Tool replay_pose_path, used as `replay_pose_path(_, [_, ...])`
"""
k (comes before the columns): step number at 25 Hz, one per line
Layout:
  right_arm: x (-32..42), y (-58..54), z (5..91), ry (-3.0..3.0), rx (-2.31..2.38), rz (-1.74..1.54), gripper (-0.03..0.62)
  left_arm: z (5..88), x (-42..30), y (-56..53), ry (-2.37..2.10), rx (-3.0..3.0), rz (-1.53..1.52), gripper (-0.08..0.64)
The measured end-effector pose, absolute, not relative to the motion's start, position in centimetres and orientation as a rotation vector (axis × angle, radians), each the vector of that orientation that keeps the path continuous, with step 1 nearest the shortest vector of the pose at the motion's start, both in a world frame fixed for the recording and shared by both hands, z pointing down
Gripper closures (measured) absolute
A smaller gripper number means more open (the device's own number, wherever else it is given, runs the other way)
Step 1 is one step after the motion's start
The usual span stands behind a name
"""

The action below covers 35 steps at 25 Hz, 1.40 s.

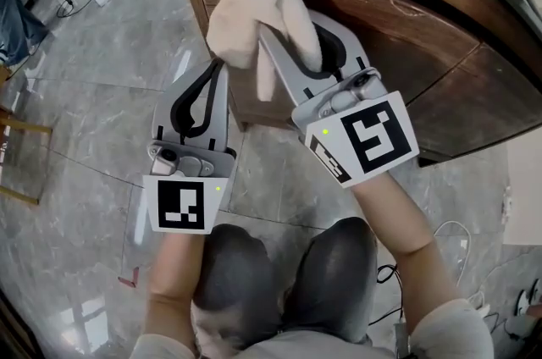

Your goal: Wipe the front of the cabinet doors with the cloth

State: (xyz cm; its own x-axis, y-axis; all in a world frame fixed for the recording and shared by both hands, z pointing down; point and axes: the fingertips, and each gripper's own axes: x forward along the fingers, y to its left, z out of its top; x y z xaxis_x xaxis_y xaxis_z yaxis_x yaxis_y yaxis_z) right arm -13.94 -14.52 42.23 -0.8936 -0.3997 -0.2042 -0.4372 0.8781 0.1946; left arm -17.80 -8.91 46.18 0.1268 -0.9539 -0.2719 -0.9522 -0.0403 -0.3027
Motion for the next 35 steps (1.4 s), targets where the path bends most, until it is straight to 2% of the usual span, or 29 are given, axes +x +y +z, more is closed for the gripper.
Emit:
replay_pose_path(9, [-11.4, -15.0, 42.6, 2.890, -0.717, 0.372, 0.485, 45.4, -17.2, -8.7, 1.808, -1.981, 0.025, 0.543])
replay_pose_path(24, [-3.7, -16.7, 42.7, 2.858, -0.882, 0.407, 0.485, 44.4, -12.4, -10.3, 1.728, -2.037, 0.093, 0.543])
replay_pose_path(35, [-1.4, -17.2, 42.3, 2.836, -0.954, 0.418, 0.485, 44.1, -11.8, -10.2, 1.698, -2.046, 0.125, 0.543])
